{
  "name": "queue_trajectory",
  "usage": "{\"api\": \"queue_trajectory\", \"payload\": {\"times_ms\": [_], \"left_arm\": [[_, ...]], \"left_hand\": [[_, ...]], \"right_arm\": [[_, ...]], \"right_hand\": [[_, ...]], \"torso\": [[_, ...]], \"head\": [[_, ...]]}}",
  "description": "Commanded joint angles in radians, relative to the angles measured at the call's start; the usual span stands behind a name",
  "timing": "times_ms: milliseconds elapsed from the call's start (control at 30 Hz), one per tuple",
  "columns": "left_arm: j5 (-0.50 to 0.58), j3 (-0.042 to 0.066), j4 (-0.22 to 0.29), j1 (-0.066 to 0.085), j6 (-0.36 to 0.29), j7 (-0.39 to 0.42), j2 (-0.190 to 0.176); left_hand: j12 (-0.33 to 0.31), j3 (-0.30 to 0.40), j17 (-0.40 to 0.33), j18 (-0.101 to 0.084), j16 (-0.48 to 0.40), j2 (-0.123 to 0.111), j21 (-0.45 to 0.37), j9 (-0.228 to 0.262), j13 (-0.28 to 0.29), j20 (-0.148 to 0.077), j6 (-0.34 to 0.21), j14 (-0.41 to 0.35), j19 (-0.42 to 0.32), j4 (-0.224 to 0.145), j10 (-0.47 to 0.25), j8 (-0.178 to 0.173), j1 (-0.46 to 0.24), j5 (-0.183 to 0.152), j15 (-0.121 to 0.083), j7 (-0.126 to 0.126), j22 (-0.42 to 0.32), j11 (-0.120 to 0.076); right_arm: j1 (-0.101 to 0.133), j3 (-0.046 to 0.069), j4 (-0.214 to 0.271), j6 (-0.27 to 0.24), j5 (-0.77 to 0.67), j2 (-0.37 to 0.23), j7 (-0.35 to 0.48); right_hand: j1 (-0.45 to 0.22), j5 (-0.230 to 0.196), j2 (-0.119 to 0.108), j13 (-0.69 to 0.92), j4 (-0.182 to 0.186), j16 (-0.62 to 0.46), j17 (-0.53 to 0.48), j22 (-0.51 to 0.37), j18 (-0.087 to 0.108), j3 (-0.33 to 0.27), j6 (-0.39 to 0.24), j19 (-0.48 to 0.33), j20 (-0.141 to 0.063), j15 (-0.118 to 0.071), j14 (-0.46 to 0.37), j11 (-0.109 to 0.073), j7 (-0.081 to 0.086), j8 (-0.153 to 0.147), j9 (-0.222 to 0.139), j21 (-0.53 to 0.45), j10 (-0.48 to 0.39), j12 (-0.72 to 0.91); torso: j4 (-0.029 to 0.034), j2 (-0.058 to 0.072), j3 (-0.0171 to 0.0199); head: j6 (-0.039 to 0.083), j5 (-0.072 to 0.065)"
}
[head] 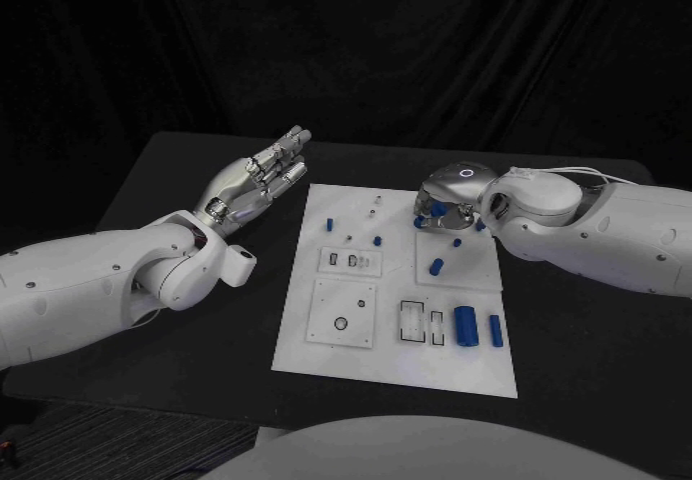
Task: Assemble the parts on the task board
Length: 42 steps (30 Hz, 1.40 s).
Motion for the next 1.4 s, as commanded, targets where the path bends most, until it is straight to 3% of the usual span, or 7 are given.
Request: {"api": "queue_trajectory", "payload": {"times_ms": [33,333,500,667,967,1200,1400], "left_arm": [[-0.002,0.001,-0.002,0.003,0.020,0.079,0.004],[-0.002,0.001,-0.011,0.003,0.032,0.069,0.008],[-0.002,0.001,-0.013,0.003,0.037,0.066,0.008],[-0.002,0.001,-0.015,0.003,0.040,0.064,0.009],[-0.002,0.001,-0.017,0.003,0.048,0.058,0.005],[-0.002,0.001,-0.015,0.003,0.049,0.053,0.000],[-0.002,0.001,-0.019,0.003,0.051,0.050,0.003]], "left_hand": [[-0.007,0.006,-0.002,0.008,-0.004,-0.003,-0.003,-0.001,-0.002,0.009,-0.002,0.001,0.001,0.001,0.000,0.001,0.012,0.003,0.007,0.005,-0.001,0.006],[-0.007,0.023,-0.002,0.020,-0.004,-0.005,-0.003,0.001,-0.002,0.027,0.011,0.001,0.001,-0.005,0.000,0.003,0.030,0.016,0.013,0.019,-0.001,0.020],[-0.007,0.027,-0.002,0.022,-0.004,-0.006,-0.003,0.001,-0.002,0.031,0.011,0.001,0.001,-0.007,0.000,0.003,0.034,0.020,0.014,0.022,-0.001,0.023],[-0.007,0.029,-0.002,0.023,-0.004,-0.006,-0.003,0.001,-0.002,0.033,0.012,0.001,0.001,-0.007,0.000,0.003,0.037,0.022,0.016,0.023,-0.001,0.025],[-0.007,0.034,-0.002,0.025,-0.004,-0.006,-0.003,0.001,-0.002,0.039,0.011,0.001,0.001,-0.009,0.000,0.003,0.040,0.024,0.019,0.026,-0.001,0.028],[-0.007,0.036,-0.002,0.026,-0.004,-0.007,-0.003,0.001,-0.002,0.044,0.012,0.001,0.001,-0.009,0.000,0.003,0.042,0.025,0.021,0.027,-0.001,0.030],[-0.007,0.037,-0.002,0.027,-0.004,-0.007,-0.003,0.001,-0.002,0.049,0.013,0.001,0.001,-0.008,0.000,0.003,0.043,0.025,0.024,0.028,-0.001,0.031]], "right_arm": [[-0.005,0.001,-0.006,-0.021,-0.010,0.005,0.016],[-0.016,0.001,-0.020,0.005,-0.010,0.013,0.017],[-0.021,0.001,-0.027,0.000,-0.010,0.014,0.019],[-0.023,0.001,-0.029,-0.001,-0.010,0.014,0.018],[-0.023,0.002,-0.008,-0.053,-0.010,-0.003,0.013],[0.005,0.005,0.004,-0.077,-0.010,-0.008,-0.001],[0.029,0.011,-0.027,-0.086,0.080,0.033,0.002]], "right_hand": [[0.016,0.009,-0.002,-0.002,-0.002,0.004,0.000,0.003,-0.015,0.016,0.008,0.001,-0.009,-0.005,0.012,0.002,0.007,0.003,0.001,0.005,0.010,-0.003],[0.042,0.030,0.002,-0.002,-0.012,0.002,-0.003,0.009,-0.016,0.059,0.033,-0.001,-0.008,-0.004,0.011,0.003,0.010,0.004,0.003,0.005,0.021,-0.004],[0.054,0.041,0.000,-0.002,-0.025,0.001,-0.004,0.014,-0.017,0.082,0.054,-0.001,-0.006,0.000,0.011,0.009,0.019,0.008,0.007,0.006,0.042,-0.002],[0.041,0.050,-0.006,-0.002,-0.022,0.001,-0.005,0.018,-0.017,0.089,0.083,-0.001,-0.004,0.001,0.011,0.006,0.014,0.017,0.014,0.006,0.056,-0.002],[0.025,0.061,-0.015,-0.001,-0.019,0.005,0.000,0.039,-0.021,0.092,0.114,0.008,-0.004,0.001,0.012,0.001,0.009,0.027,0.025,0.021,0.082,0.000],[0.022,0.064,-0.018,-0.001,-0.021,0.006,0.002,0.054,-0.025,0.094,0.132,0.015,0.000,0.008,0.012,-0.003,0.007,0.032,0.033,0.032,0.106,0.002],[0.025,0.089,-0.021,-0.002,-0.028,0.009,0.004,0.063,-0.027,0.100,0.139,0.019,0.007,0.016,0.013,-0.001,0.011,0.032,0.038,0.038,0.119,-0.001]], "torso": [[0.0004,-0.002,-0.0007],[0.0001,-0.004,-0.0017],[0.0004,-0.005,-0.0017],[0.0003,-0.006,-0.0023],[0.0005,-0.007,-0.0028],[0.0026,-0.007,-0.0031],[0.0023,-0.007,-0.0041]], "head": [[0.000,-0.001],[0.000,0.003],[0.000,0.001],[0.000,-0.001],[0.000,0.011],[0.000,0.012],[0.000,0.012]]}}
